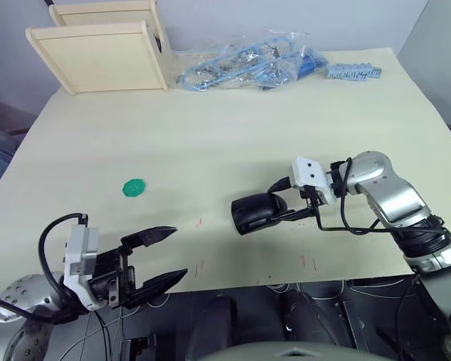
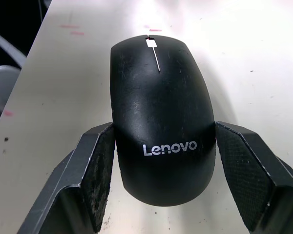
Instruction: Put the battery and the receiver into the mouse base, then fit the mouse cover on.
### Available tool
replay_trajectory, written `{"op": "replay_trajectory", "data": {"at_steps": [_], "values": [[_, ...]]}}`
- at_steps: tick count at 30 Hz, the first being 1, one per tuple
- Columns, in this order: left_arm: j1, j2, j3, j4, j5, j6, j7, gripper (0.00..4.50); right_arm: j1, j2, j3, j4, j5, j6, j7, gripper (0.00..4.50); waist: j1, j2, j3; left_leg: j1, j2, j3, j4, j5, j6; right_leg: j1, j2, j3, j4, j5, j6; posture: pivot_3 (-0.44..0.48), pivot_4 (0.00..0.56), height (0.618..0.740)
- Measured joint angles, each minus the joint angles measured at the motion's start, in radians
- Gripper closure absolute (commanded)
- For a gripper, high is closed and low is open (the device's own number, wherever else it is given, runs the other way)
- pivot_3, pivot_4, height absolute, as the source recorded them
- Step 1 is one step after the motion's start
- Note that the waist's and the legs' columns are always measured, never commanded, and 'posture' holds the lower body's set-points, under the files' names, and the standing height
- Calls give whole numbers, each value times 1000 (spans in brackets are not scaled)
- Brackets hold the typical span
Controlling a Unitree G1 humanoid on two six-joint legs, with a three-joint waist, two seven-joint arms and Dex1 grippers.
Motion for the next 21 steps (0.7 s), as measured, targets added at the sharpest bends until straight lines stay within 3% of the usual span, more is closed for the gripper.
{"op": "replay_trajectory", "data": {"at_steps": [21], "values": [[6, -1, 0, 0, 0, 0, 1, 0, -20, -1, 54, 24, -69, -5, -2, 1235, 0, 0, 0, 0, 0, 0, 0, 0, 0, 0, 0, 0, 0, 0, 0, 0, 150, 740]]}}
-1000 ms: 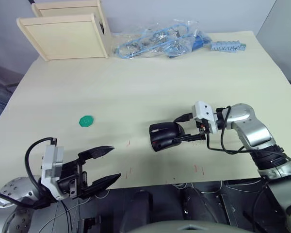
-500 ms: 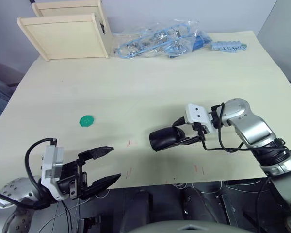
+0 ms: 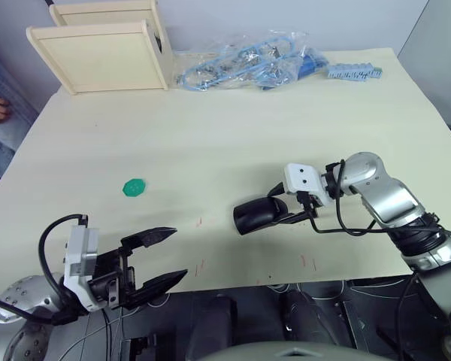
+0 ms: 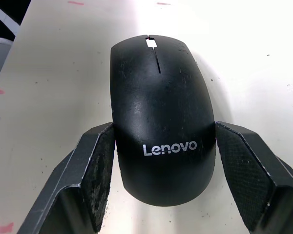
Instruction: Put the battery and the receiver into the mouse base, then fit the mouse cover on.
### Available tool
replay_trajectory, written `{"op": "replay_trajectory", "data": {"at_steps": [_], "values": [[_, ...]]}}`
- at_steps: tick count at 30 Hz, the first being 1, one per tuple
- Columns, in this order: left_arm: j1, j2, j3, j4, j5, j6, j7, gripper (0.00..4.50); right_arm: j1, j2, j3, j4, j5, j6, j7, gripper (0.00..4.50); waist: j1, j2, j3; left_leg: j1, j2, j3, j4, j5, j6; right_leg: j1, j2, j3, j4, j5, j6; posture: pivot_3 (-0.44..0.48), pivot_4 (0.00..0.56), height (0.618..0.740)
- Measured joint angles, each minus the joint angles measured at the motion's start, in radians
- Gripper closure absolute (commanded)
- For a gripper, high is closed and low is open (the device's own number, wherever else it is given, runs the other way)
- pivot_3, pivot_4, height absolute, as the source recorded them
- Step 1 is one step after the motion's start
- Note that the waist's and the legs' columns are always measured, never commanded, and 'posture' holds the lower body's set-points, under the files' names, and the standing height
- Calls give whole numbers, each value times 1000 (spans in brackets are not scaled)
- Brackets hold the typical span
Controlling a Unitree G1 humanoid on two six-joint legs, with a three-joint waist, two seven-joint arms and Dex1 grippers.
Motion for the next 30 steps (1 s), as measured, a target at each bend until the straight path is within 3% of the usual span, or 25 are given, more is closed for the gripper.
{"op": "replay_trajectory", "data": {"at_steps": [30], "values": [[24, -8, 0, -21, 0, -3, 0, 0, -34, 9, 29, 36, -38, -18, 41, 1235, 0, 0, 0, 0, 0, 0, 0, 0, 0, 0, 0, 0, 0, 0, 0, 0, 150, 740]]}}
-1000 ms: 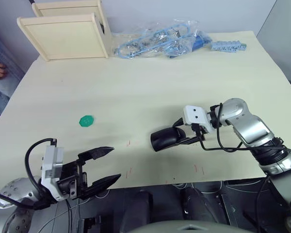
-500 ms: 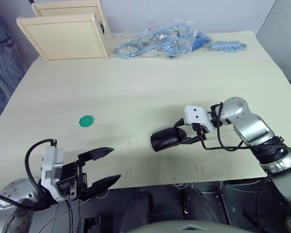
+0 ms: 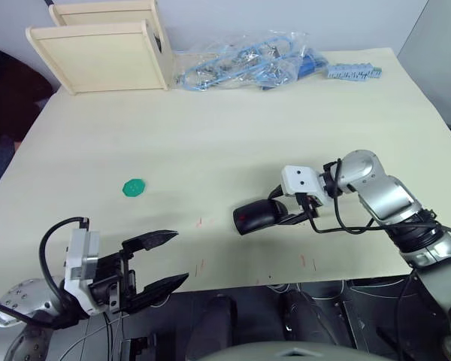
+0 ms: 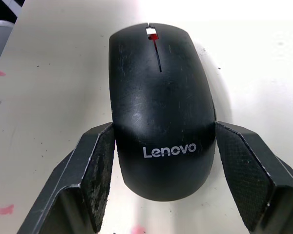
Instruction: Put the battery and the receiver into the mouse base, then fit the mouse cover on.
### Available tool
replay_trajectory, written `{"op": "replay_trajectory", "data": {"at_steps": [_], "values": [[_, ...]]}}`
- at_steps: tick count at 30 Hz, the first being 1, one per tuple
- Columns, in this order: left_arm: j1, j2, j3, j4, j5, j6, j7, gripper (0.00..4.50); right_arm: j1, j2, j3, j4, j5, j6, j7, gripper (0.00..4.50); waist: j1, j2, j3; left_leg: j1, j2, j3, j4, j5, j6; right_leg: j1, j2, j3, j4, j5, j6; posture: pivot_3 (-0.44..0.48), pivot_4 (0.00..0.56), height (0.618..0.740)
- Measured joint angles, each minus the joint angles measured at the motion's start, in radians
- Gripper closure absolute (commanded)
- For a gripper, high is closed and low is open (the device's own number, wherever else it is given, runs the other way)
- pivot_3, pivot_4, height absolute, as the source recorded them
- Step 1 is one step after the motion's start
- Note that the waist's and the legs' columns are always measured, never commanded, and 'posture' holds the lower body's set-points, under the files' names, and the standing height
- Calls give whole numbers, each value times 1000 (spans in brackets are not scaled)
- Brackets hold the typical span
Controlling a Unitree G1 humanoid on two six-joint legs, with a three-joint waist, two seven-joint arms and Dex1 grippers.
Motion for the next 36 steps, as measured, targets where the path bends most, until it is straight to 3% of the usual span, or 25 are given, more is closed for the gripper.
{"op": "replay_trajectory", "data": {"at_steps": [36], "values": [[15, -14, 0, -8, 1, -17, 3, 0, -36, 23, 34, 29, -33, 11, 7, 1235, 0, 0, 0, 0, 0, 0, 0, 0, 0, 0, 0, 0, 0, 0, 0, 0, 150, 740]]}}
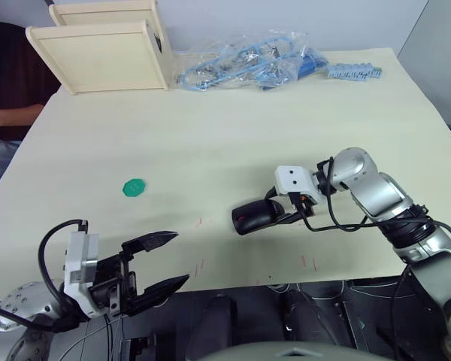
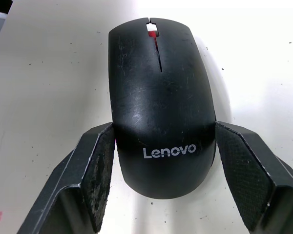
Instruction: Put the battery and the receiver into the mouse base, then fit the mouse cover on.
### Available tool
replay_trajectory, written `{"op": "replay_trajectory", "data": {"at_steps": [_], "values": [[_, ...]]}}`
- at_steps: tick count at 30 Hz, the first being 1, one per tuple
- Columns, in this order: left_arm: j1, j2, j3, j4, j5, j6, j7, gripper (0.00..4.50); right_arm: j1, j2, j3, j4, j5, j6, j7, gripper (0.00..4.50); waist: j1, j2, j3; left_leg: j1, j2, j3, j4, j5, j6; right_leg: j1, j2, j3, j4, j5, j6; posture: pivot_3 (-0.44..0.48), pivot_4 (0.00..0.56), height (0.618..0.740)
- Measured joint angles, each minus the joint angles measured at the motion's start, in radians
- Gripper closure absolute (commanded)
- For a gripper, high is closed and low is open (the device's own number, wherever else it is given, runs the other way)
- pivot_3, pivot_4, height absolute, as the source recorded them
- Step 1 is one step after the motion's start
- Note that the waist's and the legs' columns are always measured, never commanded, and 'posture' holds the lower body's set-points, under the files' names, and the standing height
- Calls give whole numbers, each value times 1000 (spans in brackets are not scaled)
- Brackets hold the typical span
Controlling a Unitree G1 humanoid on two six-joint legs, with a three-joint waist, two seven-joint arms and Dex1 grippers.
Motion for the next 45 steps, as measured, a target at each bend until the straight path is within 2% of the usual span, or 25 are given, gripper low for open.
{"op": "replay_trajectory", "data": {"at_steps": [45], "values": [[-3, 0, 0, 0, 2, -1, -1, 0, -14, -3, 0, 19, -4, -14, 33, 1235, 0, 0, 0, 0, 0, 0, 0, 0, 0, 0, 0, 0, 0, 0, 0, 0, 150, 740]]}}
